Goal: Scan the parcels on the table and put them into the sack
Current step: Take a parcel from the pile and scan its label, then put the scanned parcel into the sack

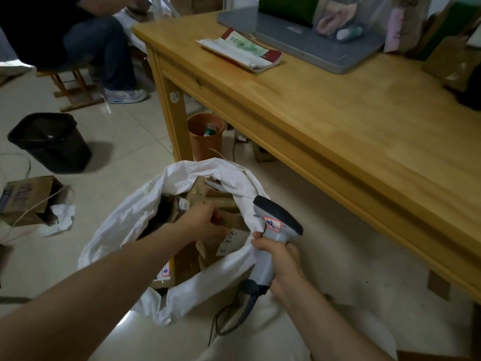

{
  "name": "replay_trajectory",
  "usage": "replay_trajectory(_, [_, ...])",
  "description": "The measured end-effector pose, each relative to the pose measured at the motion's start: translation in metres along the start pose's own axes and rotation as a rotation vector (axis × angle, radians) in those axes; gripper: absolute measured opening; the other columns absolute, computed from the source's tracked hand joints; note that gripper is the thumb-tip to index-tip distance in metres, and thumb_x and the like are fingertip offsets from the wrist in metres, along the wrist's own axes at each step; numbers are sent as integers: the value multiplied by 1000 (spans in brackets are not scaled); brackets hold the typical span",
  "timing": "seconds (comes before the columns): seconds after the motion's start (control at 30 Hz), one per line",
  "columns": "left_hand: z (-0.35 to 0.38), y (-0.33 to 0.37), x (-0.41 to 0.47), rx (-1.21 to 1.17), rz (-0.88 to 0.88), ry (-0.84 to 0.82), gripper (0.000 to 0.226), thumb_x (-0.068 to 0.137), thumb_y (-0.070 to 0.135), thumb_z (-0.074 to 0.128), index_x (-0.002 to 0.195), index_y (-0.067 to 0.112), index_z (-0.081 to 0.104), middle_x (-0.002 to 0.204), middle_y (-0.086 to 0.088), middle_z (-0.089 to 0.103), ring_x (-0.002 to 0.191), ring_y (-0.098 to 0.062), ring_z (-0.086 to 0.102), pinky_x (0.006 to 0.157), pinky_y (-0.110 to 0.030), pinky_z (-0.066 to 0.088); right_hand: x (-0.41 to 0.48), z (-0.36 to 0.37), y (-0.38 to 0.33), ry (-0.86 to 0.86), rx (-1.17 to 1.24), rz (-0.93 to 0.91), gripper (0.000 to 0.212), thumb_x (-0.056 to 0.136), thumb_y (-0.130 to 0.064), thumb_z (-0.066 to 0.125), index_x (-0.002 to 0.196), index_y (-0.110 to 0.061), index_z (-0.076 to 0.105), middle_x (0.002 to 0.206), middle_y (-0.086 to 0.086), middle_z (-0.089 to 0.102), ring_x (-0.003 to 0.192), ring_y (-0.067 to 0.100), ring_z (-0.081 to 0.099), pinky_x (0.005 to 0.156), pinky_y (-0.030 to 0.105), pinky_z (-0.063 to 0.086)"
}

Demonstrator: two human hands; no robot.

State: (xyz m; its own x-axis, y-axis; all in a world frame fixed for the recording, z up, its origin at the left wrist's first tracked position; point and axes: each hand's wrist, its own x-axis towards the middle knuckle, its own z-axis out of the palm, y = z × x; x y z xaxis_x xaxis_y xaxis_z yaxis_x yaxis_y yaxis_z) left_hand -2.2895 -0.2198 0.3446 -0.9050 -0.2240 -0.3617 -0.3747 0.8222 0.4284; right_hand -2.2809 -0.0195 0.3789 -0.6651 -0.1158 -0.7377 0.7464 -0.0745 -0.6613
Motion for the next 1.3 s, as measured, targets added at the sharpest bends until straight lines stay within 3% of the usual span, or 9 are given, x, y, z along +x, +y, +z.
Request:
replay_trajectory(0.17, [36, -9, 7, 87, -27, -62, 20, 90, 23, 63, 108, 16, 58, 112, -5, 61, 100, -20, 58, 86, -29, 49, 2, 0, -7, -34, 18, -17, 28, 73, -3, 76, 93, -13, 60, 91, 11, 62, 78, 26, 59, 64, 35, 49])
replay_trajectory(0.33, [14, 4, 16, 193, 27, -235, 20, 96, 20, 49, 111, 26, 61, 122, -4, 57, 105, -21, 57, 89, -28, 48, 3, -8, -11, -64, 21, -4, 28, 73, -3, 76, 97, -11, 63, 92, 12, 64, 82, 28, 62, 70, 38, 52])
replay_trajectory(0.4, [-7, 18, 16, 243, 69, -87, 25, 97, 24, 48, 119, 24, 59, 122, -1, 57, 107, -21, 56, 94, -30, 47, -3, -13, -19, -101, -6, 6, 40, 73, -7, 78, 108, -9, 60, 100, 16, 65, 88, 30, 64, 76, 43, 55])
replay_trajectory(0.5, [-33, 49, 15, 63, 137, 349, 26, 94, 21, 53, 117, 16, 64, 117, -4, 65, 105, -21, 59, 91, -33, 47, -21, -23, -36, -154, -23, -34, 44, 70, -7, 79, 110, -6, 62, 103, 20, 68, 90, 32, 66, 82, 47, 56])
replay_trajectory(0.6, [-60, 96, 6, 19, 299, 658, 27, 90, 18, 53, 113, 11, 66, 111, -6, 65, 106, -28, 55, 87, -36, 41, -51, -33, -62, -258, 25, -136, 19, 79, -6, 72, 96, -1, 65, 96, 22, 72, 87, 32, 70, 89, 48, 54])
replay_trajectory(0.67, [-77, 135, -1, 13, 409, 739, 33, 88, 16, 55, 120, 10, 63, 117, -9, 64, 112, -29, 52, 92, -36, 38, -77, -43, -86, -314, 58, -218, 11, 85, -10, 67, 92, -2, 65, 85, 20, 73, 75, 29, 70, 82, 43, 56])
replay_trajectory(0.93, [-100, 302, -6, -69, 639, 679, 41, 92, 25, 55, 132, 14, 55, 130, -4, 57, 122, -22, 47, 101, -34, 36, -139, -136, -195, -257, 437, -420, 32, 88, -29, 64, 106, -3, 60, 64, 6, 65, 47, 15, 62, 45, 21, 51])
replay_trajectory(1.13, [-82, 407, 26, -167, 670, 512, 50, 93, 32, 56, 139, 14, 46, 135, -5, 52, 122, -20, 51, 97, -36, 45, -141, -222, -253, -126, 598, -490, 27, 88, -28, 65, 89, -1, 61, 60, 5, 64, 45, 14, 59, 46, 20, 51])
replay_trajectory(1.3, [-75, 480, 75, -190, 664, 473, 49, 95, 32, 56, 138, 11, 47, 130, -8, 57, 116, -24, 56, 89, -35, 47, -118, -270, -291, -52, 674, -520, 28, 88, -23, 65, 108, -5, 58, 61, 7, 66, 44, 15, 60, 46, 23, 52])
